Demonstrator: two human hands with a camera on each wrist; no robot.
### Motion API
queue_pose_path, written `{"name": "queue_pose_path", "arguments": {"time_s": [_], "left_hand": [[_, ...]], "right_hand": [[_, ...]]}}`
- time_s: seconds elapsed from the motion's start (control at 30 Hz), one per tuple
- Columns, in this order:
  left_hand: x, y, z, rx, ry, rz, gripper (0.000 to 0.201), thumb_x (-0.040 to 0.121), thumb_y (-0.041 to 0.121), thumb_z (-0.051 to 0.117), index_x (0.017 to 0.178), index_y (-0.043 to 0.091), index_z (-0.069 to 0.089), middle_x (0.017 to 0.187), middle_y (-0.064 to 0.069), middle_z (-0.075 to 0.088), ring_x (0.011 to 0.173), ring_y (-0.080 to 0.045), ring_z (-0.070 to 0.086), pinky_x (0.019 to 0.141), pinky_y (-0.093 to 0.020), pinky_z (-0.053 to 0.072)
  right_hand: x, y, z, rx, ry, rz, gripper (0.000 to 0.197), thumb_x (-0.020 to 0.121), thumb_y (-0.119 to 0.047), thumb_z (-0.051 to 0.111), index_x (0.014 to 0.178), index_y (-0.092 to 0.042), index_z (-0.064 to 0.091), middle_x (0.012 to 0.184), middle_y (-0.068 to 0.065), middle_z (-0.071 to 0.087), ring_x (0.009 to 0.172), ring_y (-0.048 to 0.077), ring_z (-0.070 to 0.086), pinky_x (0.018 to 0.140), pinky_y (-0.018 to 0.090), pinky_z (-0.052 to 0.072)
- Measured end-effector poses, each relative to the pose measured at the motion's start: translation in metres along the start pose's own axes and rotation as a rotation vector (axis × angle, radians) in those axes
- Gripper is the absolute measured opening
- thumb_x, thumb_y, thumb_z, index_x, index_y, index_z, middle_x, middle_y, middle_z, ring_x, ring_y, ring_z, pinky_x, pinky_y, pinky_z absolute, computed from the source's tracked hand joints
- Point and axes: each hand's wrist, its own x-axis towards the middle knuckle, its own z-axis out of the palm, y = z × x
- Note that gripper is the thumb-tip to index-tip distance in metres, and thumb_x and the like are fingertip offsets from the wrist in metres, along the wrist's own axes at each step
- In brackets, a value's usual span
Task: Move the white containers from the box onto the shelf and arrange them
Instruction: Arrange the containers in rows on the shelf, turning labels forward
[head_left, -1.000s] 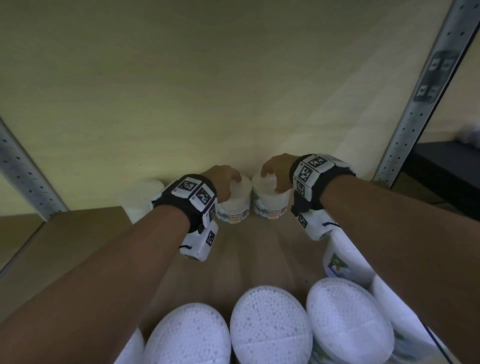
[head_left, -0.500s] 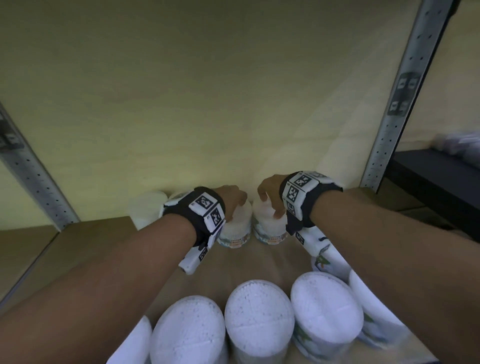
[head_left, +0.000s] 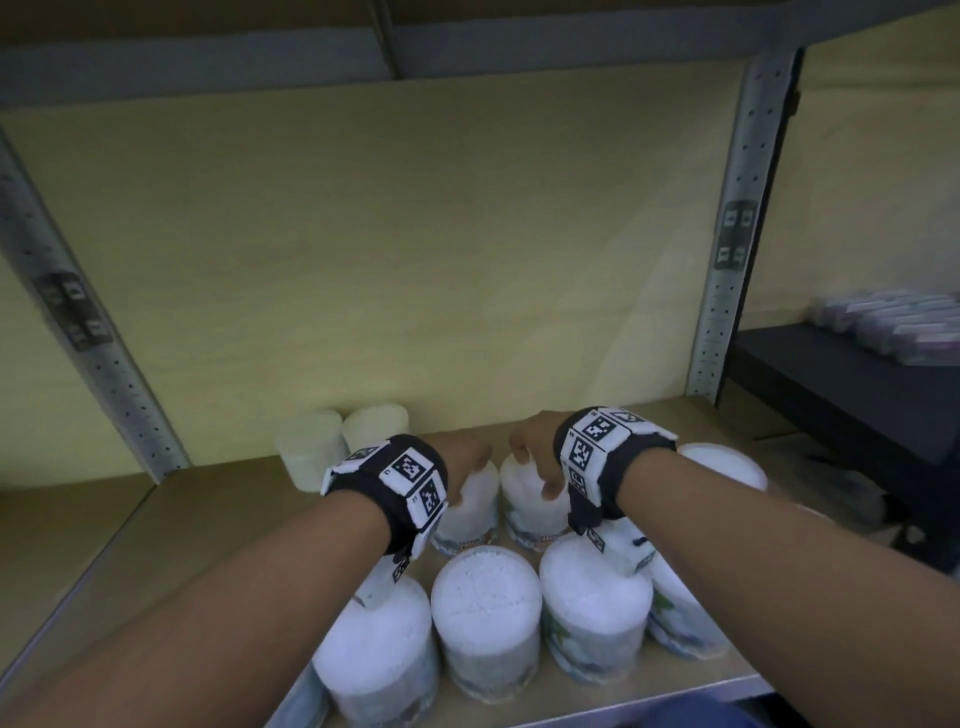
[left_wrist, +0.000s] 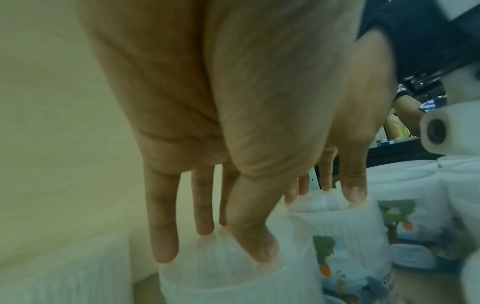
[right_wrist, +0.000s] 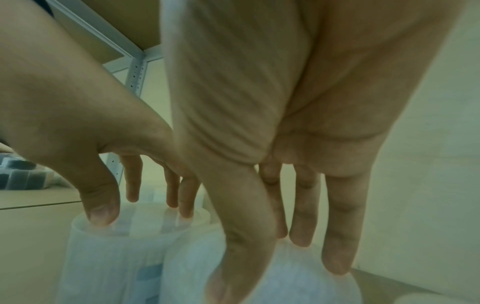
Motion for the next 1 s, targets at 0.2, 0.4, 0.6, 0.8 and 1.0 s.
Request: {"name": "queue_pose_path", "arguments": {"time_s": [0.2,0.4,0.6,0.8,1.0], "left_hand": [[-0.014,0.008,0.008,-0.04,0.019,-0.012,0.051,0.089,0.007,0.062,0.135,-0.001,0.04,0.137,-0.019,0.045,0.116,-0.025,0.051,0.09,-0.034,0.042],[-0.025,0.014,0.013,-0.049,0.041,0.002,0.051,0.088,0.008,0.062,0.134,0.0,0.041,0.136,-0.018,0.046,0.123,-0.031,0.048,0.096,-0.035,0.041],[-0.032,0.019,0.015,-0.077,0.064,0.008,0.051,0.089,0.008,0.061,0.135,-0.001,0.04,0.138,-0.018,0.045,0.125,-0.029,0.046,0.097,-0.034,0.038],[-0.035,0.018,0.02,-0.122,0.084,-0.015,0.05,0.09,0.009,0.06,0.136,0.001,0.04,0.139,-0.016,0.045,0.125,-0.03,0.046,0.097,-0.033,0.039],[-0.034,0.003,0.023,-0.276,0.125,-0.032,0.051,0.09,0.014,0.061,0.138,0.008,0.043,0.142,-0.009,0.045,0.128,-0.025,0.047,0.102,-0.031,0.04]], "right_hand": [[0.042,0.011,0.028,-0.147,0.066,-0.086,0.078,0.016,-0.059,0.081,0.09,-0.04,0.062,0.098,-0.01,0.066,0.079,0.02,0.065,0.065,0.053,0.052],[-0.02,0.009,0.031,-0.082,0.191,-0.112,0.091,0.025,-0.055,0.082,0.102,-0.043,0.037,0.107,-0.007,0.061,0.084,0.022,0.064,0.066,0.045,0.057],[-0.034,0.013,0.044,0.021,0.219,-0.098,0.085,0.022,-0.058,0.08,0.088,-0.049,0.027,0.104,-0.008,0.059,0.08,0.02,0.065,0.069,0.041,0.059],[-0.04,0.021,0.04,0.019,0.177,-0.109,0.086,0.033,-0.054,0.083,0.104,-0.043,0.034,0.12,-0.005,0.055,0.095,0.021,0.062,0.077,0.04,0.058],[-0.159,-0.014,0.01,0.078,0.214,-0.141,0.056,0.087,-0.023,0.065,0.137,-0.007,0.047,0.137,0.012,0.053,0.122,0.031,0.055,0.101,0.039,0.048]]}}
